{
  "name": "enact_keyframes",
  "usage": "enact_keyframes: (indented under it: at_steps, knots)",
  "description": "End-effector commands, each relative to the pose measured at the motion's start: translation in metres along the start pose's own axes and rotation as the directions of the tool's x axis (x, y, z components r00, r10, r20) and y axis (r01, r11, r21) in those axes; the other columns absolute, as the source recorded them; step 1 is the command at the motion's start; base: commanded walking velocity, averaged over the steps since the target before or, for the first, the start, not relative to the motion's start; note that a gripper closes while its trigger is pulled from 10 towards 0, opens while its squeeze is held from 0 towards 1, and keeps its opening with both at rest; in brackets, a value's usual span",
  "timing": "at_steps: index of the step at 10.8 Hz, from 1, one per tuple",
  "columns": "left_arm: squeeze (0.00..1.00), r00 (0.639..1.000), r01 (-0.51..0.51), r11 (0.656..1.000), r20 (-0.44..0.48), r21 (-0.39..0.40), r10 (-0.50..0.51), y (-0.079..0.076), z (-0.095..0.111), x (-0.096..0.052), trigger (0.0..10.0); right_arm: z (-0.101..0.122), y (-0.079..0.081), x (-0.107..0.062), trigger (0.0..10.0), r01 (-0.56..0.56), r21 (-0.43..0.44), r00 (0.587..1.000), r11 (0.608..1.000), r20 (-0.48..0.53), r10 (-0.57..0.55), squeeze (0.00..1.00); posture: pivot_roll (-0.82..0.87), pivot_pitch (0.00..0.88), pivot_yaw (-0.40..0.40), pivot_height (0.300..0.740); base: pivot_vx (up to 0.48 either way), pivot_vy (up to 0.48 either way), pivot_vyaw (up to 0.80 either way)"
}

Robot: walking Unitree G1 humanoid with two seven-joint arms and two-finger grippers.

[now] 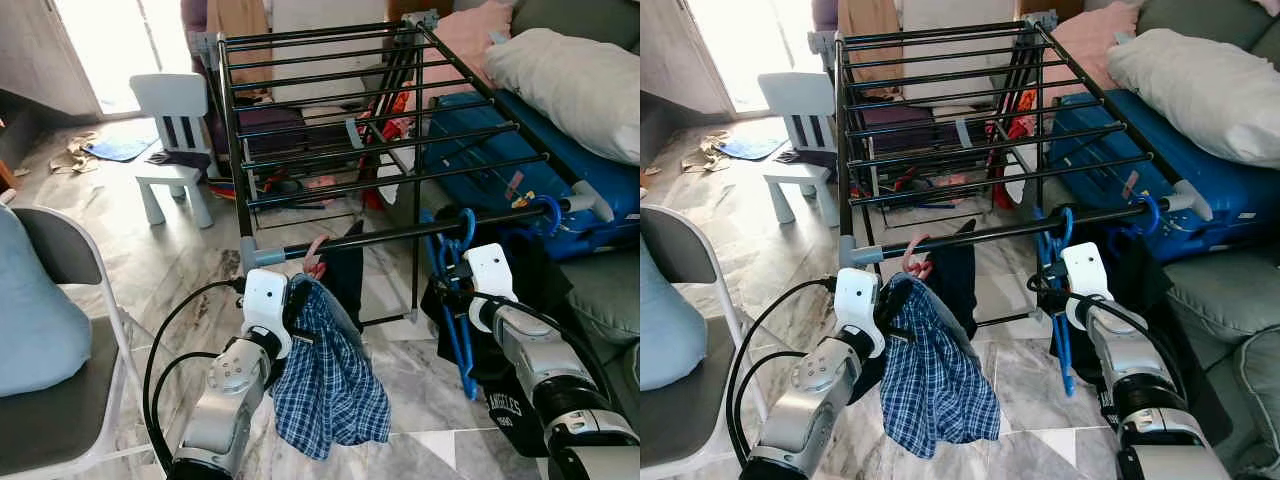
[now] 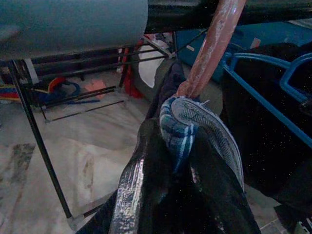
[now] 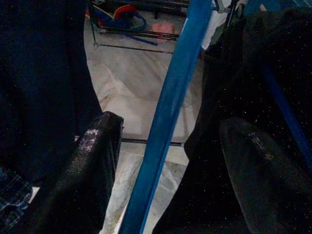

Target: Hang hanger

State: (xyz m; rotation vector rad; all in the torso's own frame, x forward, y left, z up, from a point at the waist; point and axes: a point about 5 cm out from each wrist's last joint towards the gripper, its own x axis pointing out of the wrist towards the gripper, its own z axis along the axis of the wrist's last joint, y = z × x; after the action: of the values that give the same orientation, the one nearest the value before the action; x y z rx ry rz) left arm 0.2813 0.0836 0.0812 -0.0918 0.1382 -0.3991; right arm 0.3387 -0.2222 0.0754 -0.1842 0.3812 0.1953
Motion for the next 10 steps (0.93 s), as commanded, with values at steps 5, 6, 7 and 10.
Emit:
enact_keyframes:
  at_steps: [5, 6, 7, 10]
  knots:
    - [0.00, 1.000, 0.008, 1.000, -0.008, 0.009, -0.008, -0.002, 0.002, 0.004, 10.0, 0.010, 0.013, -0.002, 10.0, -0.076, 0.002, 0.996, 0.997, 0.051, 0.076, 0.00, -0.14, 0.000, 0.031, 0.740, 0.000, 0.000, 0.00]
    - [0.00, 1.000, 0.004, 1.000, -0.009, 0.009, -0.003, -0.001, 0.001, 0.003, 10.0, 0.005, 0.006, -0.008, 10.0, -0.067, -0.007, 0.997, 0.998, 0.030, 0.067, 0.00, -0.14, 0.000, 0.031, 0.740, 0.000, 0.000, 0.00]
    - [0.00, 1.000, 0.002, 1.000, -0.010, 0.009, -0.002, -0.001, 0.001, 0.003, 10.0, 0.004, 0.001, -0.011, 10.0, -0.054, -0.007, 0.998, 0.999, 0.025, 0.054, 0.00, -0.14, 0.000, 0.032, 0.740, 0.000, 0.000, 0.00]
    - [0.00, 1.000, 0.009, 1.000, -0.011, 0.011, -0.009, -0.001, 0.001, 0.004, 10.0, 0.006, -0.014, -0.019, 10.0, -0.013, -0.014, 1.000, 1.000, 0.020, 0.013, 0.00, -0.15, 0.000, 0.040, 0.740, 0.000, 0.000, 0.00]
